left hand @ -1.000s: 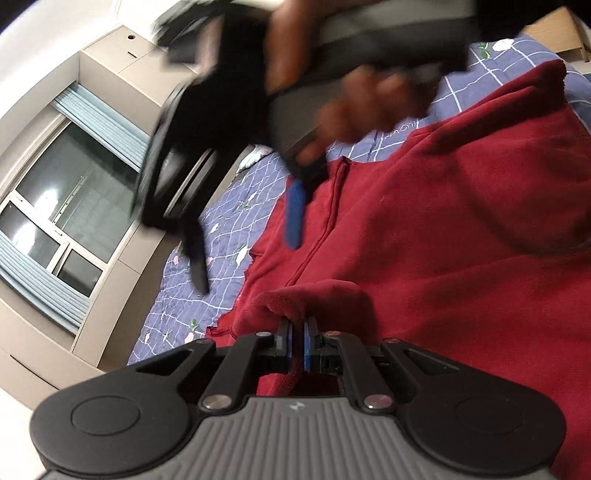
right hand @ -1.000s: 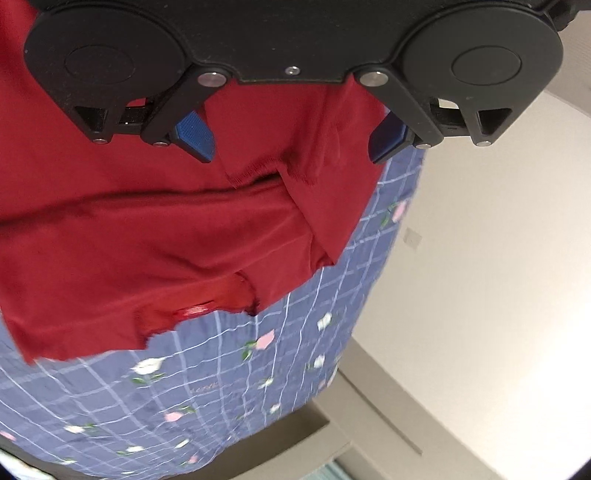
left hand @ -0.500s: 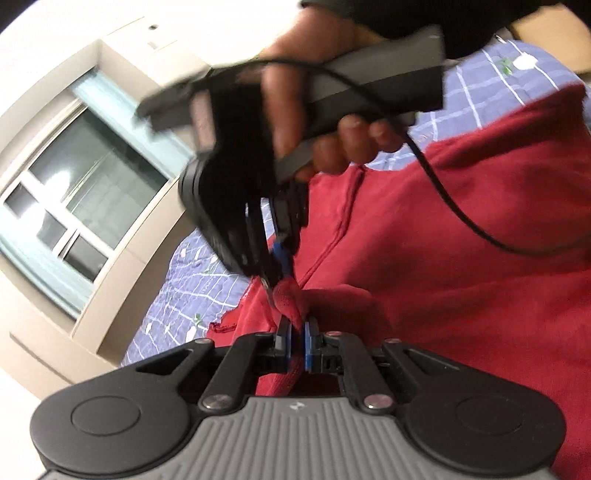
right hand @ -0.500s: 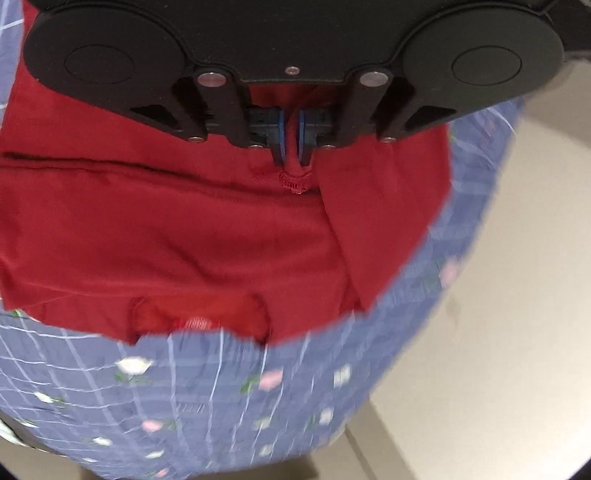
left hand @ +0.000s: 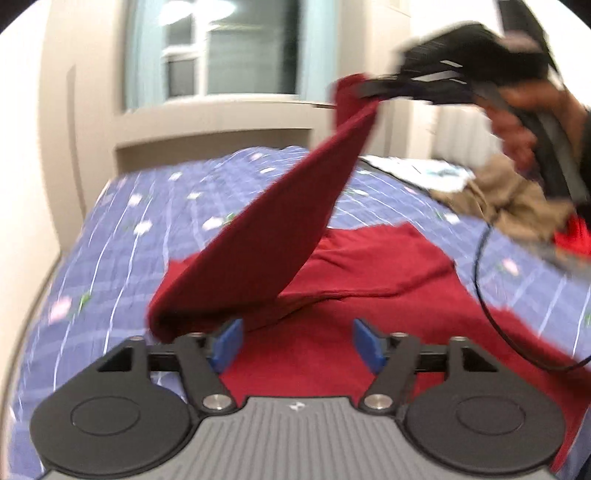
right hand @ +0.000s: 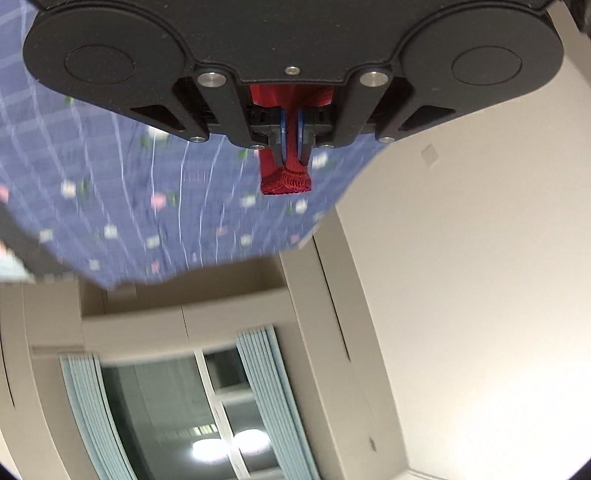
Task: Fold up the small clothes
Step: 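Carry the cuff across the sweater with the right gripper and open it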
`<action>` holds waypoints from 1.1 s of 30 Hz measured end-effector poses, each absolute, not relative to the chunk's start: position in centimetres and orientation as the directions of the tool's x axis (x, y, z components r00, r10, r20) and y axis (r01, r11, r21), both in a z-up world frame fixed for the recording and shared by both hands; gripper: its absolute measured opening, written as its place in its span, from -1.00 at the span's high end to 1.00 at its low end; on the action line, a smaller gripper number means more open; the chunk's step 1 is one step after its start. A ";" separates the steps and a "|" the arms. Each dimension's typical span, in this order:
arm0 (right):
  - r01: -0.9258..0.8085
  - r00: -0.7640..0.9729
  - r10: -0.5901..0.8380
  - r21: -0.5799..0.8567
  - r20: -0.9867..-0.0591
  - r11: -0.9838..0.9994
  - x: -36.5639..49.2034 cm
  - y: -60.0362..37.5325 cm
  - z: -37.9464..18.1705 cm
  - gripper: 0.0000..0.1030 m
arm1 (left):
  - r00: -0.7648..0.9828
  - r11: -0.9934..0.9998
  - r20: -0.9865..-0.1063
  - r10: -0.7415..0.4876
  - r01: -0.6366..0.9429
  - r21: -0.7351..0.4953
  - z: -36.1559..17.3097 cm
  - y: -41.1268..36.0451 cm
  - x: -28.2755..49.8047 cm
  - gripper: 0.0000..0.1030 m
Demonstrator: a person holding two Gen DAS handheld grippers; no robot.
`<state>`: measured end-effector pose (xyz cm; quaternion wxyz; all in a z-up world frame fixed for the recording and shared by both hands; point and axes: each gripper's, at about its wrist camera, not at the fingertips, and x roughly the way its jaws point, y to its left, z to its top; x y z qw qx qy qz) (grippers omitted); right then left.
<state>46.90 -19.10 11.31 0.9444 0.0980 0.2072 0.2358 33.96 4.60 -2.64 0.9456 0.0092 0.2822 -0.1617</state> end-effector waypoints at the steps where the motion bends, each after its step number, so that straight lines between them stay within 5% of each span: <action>1: -0.419 0.808 0.492 0.270 -0.325 0.867 46.8 -19.4 11.7 0.90 | 0.787 0.948 -0.532 -0.312 0.295 -0.121 -2.5 5.8 34.2 -0.56; 8: -0.500 0.827 0.517 0.129 -0.221 0.856 44.2 -20.6 11.8 0.90 | 0.821 0.935 -0.501 -0.273 0.103 -0.340 -1.4 14.0 36.1 -0.75; 15: -0.504 0.816 0.510 0.098 -0.272 0.858 46.8 -19.7 10.4 0.90 | 0.789 0.931 -0.592 -0.163 -0.076 -0.358 -2.5 17.2 41.9 -0.75; 23: -0.549 0.820 0.541 0.008 -0.189 0.835 48.6 -17.6 13.8 0.90 | 0.772 0.907 -0.602 -0.206 -0.081 -0.414 -4.1 16.0 49.5 -0.74; 28: -0.511 0.852 0.503 -0.022 -0.146 0.859 48.8 -19.8 14.0 0.90 | 0.730 0.906 -0.665 -0.159 -0.160 -0.393 -6.6 14.9 52.7 -0.51; 33: -0.401 0.881 0.399 0.048 -0.255 0.915 49.2 -25.1 8.2 0.90 | 0.693 0.932 -0.714 -0.098 -0.187 -0.310 -8.6 13.6 53.3 -0.28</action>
